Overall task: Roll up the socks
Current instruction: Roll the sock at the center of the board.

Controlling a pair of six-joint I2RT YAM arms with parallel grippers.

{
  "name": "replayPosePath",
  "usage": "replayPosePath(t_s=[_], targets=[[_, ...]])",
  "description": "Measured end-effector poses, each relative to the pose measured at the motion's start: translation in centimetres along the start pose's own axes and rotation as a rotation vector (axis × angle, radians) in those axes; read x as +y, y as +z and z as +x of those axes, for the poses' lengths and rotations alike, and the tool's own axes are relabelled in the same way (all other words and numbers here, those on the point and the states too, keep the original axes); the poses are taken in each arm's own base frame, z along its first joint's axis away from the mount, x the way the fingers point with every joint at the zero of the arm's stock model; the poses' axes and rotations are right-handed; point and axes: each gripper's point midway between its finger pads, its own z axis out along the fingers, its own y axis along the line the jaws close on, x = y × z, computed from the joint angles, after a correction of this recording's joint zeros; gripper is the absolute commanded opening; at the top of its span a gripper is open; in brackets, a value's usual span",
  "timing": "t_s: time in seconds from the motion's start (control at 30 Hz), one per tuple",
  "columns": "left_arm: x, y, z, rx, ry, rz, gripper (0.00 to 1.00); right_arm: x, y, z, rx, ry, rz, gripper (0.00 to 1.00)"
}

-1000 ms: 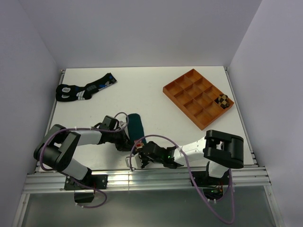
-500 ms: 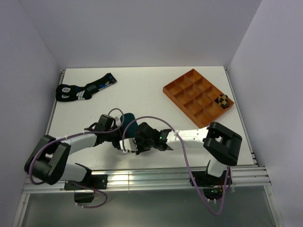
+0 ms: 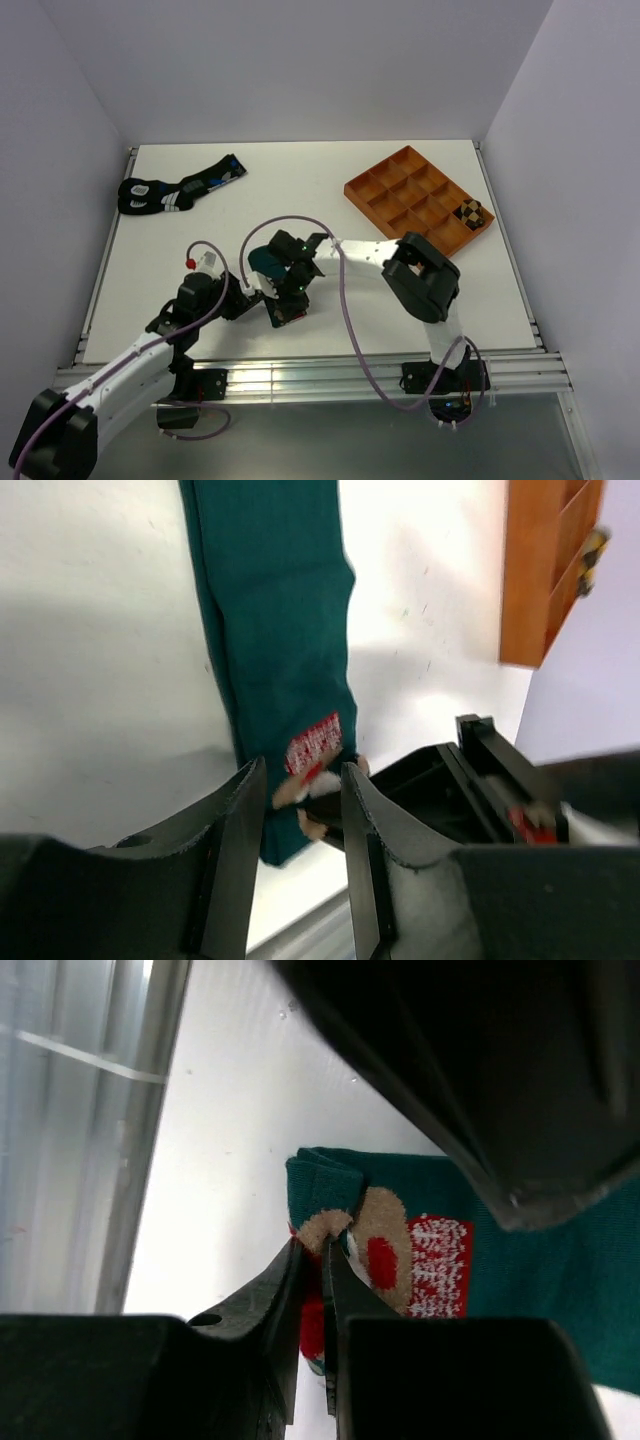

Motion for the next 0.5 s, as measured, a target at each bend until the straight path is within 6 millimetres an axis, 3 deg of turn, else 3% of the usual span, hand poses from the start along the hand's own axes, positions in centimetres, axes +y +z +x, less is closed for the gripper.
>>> replayPosePath(t_s=[0.37, 0.5], targets=[[-0.4, -0.2, -1.7, -0.17, 0.011, 0.104, 0.4, -1.1, -1.6, 1.0, -0.026, 0.292, -0.254, 0.12], [-0.7, 0.4, -1.2, -0.165, 0.071, 0.112, 0.39, -1.8, -1.7, 1.2, -0.011, 0.376, -0.295, 0.12]])
